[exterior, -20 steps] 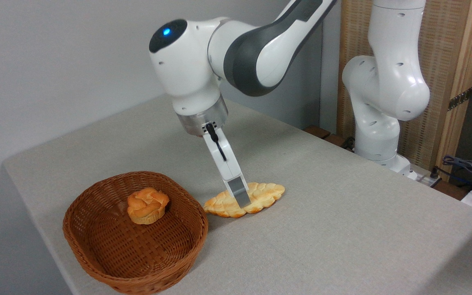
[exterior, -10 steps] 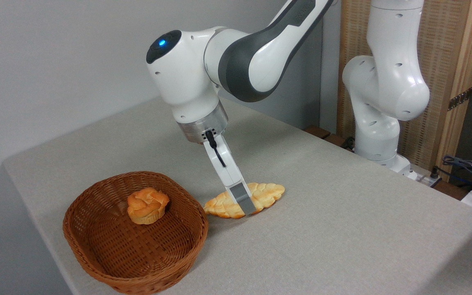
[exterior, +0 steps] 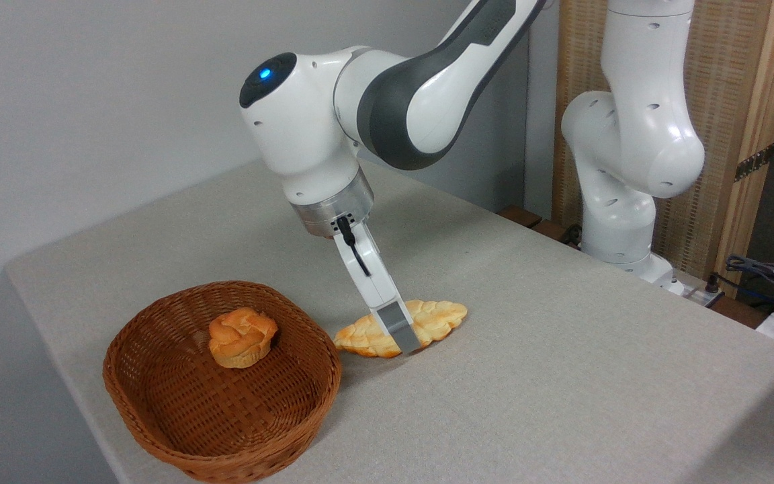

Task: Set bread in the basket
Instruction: 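Close the gripper on the middle of the long golden loaf, then lift the loaf and carry it over the wicker basket, then lower the loaf into the basket and open the gripper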

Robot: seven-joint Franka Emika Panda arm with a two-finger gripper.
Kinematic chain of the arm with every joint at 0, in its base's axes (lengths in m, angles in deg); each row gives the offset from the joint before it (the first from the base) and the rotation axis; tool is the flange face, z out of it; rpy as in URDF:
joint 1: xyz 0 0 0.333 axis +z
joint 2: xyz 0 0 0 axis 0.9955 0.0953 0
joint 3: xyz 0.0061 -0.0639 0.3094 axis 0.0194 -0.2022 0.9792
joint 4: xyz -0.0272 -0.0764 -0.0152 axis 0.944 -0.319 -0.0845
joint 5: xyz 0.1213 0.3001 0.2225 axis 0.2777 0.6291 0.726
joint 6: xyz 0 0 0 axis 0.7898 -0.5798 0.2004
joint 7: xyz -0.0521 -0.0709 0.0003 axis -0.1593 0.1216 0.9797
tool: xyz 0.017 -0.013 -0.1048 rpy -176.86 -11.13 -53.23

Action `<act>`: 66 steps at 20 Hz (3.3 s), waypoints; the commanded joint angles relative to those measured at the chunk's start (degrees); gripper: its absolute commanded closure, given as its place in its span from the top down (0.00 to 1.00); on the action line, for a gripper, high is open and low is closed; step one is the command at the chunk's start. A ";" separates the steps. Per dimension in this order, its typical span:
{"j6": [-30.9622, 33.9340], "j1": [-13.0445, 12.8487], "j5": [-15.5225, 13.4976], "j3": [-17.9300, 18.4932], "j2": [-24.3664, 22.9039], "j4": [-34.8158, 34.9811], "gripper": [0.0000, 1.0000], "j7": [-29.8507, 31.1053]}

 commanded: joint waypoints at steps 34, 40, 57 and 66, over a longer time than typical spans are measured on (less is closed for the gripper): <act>13.89 -0.24 0.80 5.59 -4.14 -9.53 0.33 -7.87; 1.70 -0.24 -4.99 5.77 -2.65 -12.79 0.33 -4.64; -23.12 -0.68 -12.38 5.24 2.10 -12.61 1.00 12.78; -22.59 -0.77 -12.38 5.24 2.10 -12.61 1.00 13.04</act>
